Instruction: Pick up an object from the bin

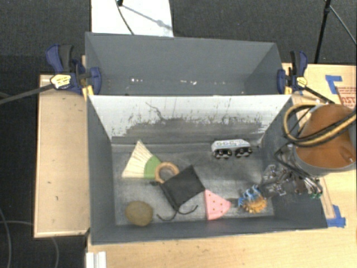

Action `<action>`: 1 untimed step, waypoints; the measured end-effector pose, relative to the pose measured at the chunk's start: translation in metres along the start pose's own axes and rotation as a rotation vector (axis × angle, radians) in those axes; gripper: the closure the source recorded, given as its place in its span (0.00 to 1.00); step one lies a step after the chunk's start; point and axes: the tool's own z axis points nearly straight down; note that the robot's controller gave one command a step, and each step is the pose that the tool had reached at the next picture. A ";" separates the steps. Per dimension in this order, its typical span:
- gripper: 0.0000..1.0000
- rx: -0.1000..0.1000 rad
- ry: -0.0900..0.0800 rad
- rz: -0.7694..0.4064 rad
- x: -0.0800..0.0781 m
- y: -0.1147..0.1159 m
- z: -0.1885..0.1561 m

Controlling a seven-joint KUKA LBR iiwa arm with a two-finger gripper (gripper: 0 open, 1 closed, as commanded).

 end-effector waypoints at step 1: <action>1.00 -0.012 0.018 0.016 0.004 0.003 -0.028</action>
Offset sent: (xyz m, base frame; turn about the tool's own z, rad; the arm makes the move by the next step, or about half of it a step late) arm -0.0067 -0.0065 0.1094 0.0210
